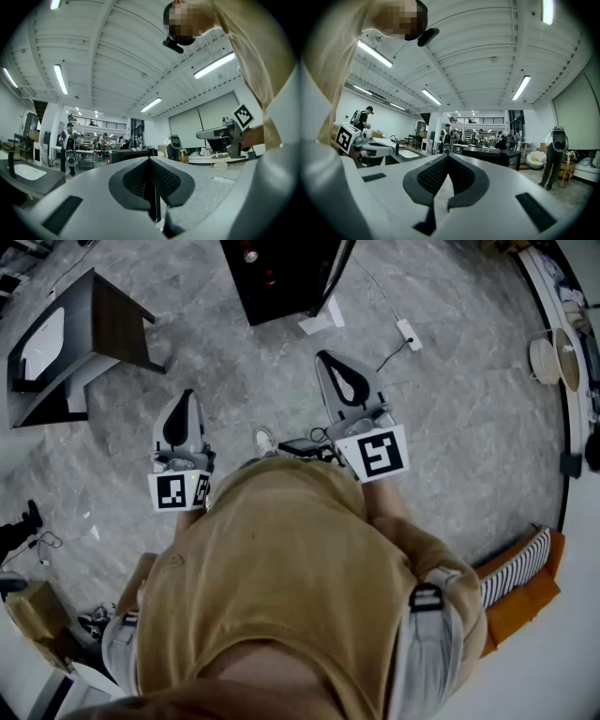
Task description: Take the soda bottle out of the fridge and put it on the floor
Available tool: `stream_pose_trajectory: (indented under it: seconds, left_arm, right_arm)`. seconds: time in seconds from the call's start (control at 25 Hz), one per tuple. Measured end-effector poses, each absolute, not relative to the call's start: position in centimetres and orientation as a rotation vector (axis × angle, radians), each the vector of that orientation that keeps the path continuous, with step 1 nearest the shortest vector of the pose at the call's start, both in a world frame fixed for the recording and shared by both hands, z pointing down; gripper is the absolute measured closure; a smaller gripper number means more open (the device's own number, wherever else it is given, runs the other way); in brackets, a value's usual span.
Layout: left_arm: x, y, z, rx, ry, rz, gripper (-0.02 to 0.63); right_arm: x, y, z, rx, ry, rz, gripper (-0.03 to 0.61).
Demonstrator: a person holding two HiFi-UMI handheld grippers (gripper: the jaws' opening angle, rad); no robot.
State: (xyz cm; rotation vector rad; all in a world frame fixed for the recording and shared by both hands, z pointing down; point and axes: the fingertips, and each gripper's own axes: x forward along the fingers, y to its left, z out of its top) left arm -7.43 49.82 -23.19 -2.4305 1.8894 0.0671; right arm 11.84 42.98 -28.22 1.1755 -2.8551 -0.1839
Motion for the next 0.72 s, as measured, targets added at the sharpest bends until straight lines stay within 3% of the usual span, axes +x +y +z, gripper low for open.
stream_pose_trajectory:
  seconds: [0.72]
  left_arm:
    - [-9.6, 46.5, -21.7, -2.465, 1.857, 0.070, 0.612]
  right_arm:
    - [10.7, 41.7, -27.8, 1.171, -2.850, -0.188, 0.577]
